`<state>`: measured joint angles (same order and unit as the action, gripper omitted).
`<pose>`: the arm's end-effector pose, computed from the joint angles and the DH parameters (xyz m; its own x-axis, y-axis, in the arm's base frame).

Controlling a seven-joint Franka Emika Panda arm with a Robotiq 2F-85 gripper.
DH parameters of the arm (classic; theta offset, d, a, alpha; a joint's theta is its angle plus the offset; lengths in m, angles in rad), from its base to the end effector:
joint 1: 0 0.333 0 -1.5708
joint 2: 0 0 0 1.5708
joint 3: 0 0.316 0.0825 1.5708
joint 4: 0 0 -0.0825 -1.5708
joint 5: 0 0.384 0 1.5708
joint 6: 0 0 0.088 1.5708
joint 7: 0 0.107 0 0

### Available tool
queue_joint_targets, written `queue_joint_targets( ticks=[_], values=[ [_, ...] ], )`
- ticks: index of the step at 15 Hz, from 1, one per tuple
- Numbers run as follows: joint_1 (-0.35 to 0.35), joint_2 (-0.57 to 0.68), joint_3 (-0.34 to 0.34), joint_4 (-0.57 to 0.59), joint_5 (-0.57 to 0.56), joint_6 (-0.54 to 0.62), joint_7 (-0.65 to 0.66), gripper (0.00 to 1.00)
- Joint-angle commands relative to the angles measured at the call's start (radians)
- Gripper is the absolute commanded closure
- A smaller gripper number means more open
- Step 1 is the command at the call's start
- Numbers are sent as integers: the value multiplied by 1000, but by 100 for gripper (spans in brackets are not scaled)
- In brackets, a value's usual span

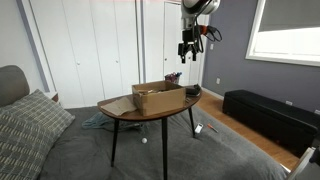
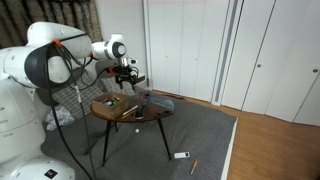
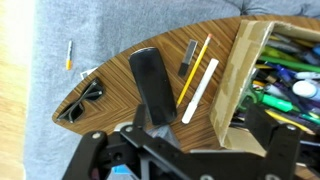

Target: Take a pencil out of the box

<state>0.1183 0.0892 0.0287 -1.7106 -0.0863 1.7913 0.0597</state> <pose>0.5850 0.0786 0.5261 0.9944 0.1061 -0.0043 0.1061 -0.9910 0.0818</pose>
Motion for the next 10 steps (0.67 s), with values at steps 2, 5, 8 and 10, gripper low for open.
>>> queue_joint_targets(
  ticks=[2,5,8,10],
  values=[
    [-21,-86,20,-5,85,-151,-179,0],
    [-26,-129,13,-28,119,-194,-260,0],
    [-23,-113,19,-11,93,-164,-253,0],
    [-26,-128,17,-18,96,-161,-272,0]
  ],
)
